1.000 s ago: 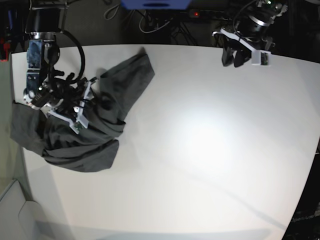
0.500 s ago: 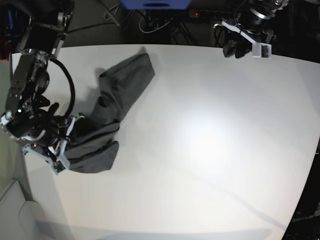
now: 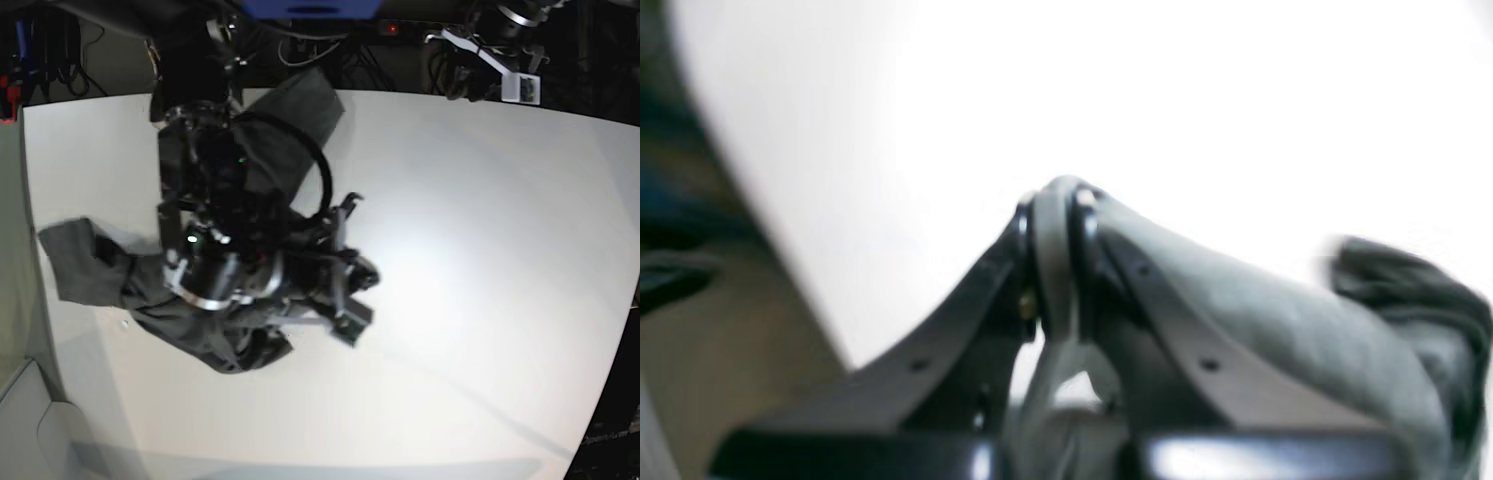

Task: Layout the t-shirt on the table in an organized manner, then fold the t-shirt properly
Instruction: 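Lift and drag the held shirt toward the table center with right gripper, then lower the left gripper and grasp the shirt edge nearest it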

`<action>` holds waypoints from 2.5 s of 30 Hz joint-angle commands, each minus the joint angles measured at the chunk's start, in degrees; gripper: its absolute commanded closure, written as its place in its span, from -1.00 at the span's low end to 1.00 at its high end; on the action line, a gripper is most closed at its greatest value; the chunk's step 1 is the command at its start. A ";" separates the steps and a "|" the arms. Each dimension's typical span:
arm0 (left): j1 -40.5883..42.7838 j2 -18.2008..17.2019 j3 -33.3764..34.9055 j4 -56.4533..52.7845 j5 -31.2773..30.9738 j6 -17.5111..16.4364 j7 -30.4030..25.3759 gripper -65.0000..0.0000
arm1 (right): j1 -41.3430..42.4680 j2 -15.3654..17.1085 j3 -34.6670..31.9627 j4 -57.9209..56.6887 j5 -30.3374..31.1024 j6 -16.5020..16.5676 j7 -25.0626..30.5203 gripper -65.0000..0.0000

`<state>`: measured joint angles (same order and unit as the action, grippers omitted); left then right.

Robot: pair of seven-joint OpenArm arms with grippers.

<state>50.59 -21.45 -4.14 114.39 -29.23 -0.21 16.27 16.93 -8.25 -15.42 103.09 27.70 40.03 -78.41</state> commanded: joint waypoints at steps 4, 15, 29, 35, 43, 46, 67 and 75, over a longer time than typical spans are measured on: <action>1.50 -0.39 -0.21 0.91 0.09 -0.19 -1.20 0.40 | 1.14 2.05 -8.45 -10.12 1.26 -0.03 8.39 1.00; 1.06 -0.22 0.23 0.91 0.27 -0.36 -1.11 0.40 | 0.52 4.25 -12.40 -17.42 1.79 -0.03 12.17 0.13; -0.96 -0.13 2.34 1.88 -0.26 -0.54 -1.55 0.40 | -1.94 11.11 -3.70 -11.35 4.43 -0.03 12.52 -0.02; -5.09 -0.13 2.16 1.79 -0.26 -0.54 -1.55 0.39 | -3.87 14.98 1.31 -11.26 4.43 -0.03 12.17 -0.02; -11.69 -0.48 2.34 1.08 0.35 -0.19 -1.02 0.39 | -5.63 17.44 4.04 -11.26 4.43 -0.03 12.08 -0.02; -13.53 -0.31 2.34 -0.32 0.44 -0.01 0.12 0.39 | -6.16 17.97 4.04 -11.26 4.43 -0.03 12.08 -0.02; -24.61 7.52 1.99 -11.84 0.00 -0.28 13.05 0.39 | -6.42 18.67 4.04 -11.26 4.43 -0.03 12.08 -0.02; -26.54 9.63 1.99 -14.83 0.27 -0.36 12.96 0.39 | -6.42 18.76 4.04 -11.26 4.43 -0.03 12.08 -0.02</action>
<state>23.90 -11.49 -2.04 98.67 -28.80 -0.21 29.98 9.47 10.41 -11.64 90.83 31.14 40.03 -67.42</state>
